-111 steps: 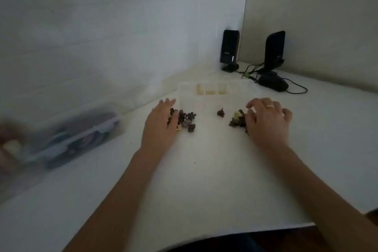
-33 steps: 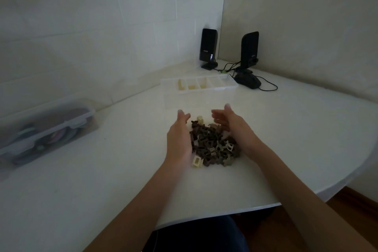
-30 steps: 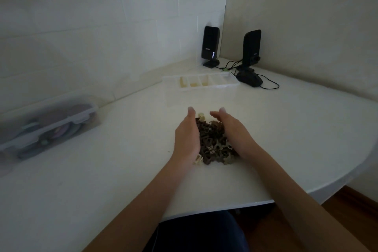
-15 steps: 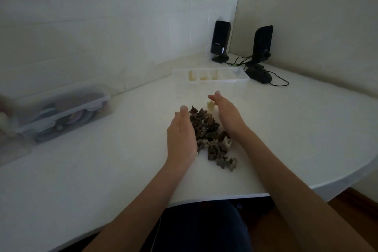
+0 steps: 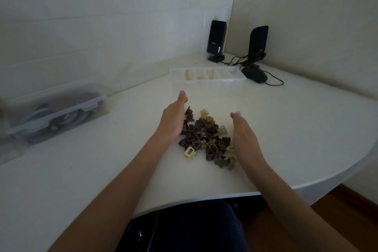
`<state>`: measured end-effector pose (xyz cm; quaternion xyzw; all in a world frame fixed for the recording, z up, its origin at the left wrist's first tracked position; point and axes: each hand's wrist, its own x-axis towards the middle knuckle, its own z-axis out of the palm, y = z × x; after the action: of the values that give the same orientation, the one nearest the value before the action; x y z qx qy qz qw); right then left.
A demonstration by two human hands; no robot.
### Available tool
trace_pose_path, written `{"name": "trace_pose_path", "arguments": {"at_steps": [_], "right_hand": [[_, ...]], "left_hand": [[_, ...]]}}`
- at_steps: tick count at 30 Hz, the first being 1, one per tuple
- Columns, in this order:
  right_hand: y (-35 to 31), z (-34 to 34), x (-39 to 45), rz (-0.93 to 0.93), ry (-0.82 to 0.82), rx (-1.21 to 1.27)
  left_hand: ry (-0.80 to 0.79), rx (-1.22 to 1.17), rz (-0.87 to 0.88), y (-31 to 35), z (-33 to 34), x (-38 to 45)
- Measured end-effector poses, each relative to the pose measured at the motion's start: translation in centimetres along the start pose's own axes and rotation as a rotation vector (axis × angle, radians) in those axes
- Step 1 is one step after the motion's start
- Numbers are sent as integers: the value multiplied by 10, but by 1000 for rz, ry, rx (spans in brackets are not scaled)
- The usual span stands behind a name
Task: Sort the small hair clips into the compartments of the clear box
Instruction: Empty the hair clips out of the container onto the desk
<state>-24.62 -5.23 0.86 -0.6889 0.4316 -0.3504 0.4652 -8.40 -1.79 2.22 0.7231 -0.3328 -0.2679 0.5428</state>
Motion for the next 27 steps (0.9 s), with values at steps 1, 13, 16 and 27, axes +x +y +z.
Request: {"name": "trace_pose_path", "arguments": {"at_steps": [1,13,16,27], "right_hand": [[0,5,-12,-8,11,-50],[-13,55,6,-140,7,-82],[-20,39,36,-300,116,-147],[-41,73,124,-357,31,-825]], "left_hand": [[-31,-18,-3,-1,0,3],[-4,-429,-46,-9,3,-6],[91,-426,16,-14,-10,2],[259,-440,33,-24,-52,12]]}}
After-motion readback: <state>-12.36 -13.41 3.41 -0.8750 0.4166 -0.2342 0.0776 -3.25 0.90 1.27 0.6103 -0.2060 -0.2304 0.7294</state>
